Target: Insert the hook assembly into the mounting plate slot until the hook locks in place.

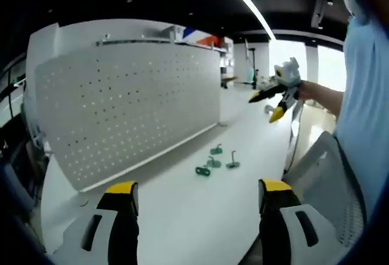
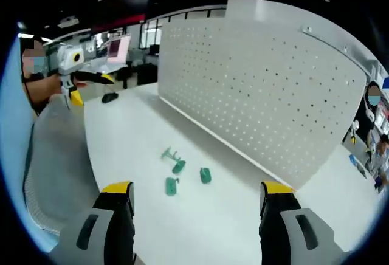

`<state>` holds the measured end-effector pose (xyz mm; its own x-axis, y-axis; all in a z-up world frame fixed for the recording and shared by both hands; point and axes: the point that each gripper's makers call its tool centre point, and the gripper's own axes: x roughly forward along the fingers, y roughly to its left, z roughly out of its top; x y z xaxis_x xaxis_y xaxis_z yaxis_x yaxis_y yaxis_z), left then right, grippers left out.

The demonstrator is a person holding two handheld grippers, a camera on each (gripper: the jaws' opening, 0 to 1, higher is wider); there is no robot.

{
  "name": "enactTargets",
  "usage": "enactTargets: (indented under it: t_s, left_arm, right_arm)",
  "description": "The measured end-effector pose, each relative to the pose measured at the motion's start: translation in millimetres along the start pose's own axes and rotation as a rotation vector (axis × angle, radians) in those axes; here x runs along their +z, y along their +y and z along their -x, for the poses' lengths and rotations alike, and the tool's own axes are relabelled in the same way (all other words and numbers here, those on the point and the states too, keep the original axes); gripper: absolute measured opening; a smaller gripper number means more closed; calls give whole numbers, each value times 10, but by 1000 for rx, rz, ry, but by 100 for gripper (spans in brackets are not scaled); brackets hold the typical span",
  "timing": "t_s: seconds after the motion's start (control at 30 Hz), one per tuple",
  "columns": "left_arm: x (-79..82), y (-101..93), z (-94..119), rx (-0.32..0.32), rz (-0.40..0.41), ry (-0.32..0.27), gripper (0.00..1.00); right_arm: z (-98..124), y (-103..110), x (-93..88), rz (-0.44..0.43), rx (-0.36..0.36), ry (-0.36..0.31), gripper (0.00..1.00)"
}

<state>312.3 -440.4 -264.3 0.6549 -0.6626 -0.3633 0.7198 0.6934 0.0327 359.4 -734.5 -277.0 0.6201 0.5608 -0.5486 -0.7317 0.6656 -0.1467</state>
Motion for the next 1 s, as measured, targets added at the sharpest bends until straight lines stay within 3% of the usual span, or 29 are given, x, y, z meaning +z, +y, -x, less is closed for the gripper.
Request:
enactTargets:
  t_s: [1.0]
  left_arm:
    - [22, -66, -34, -17, -25, 7, 81]
  right_arm:
    - [-30, 85, -5, 6, 13, -8, 85]
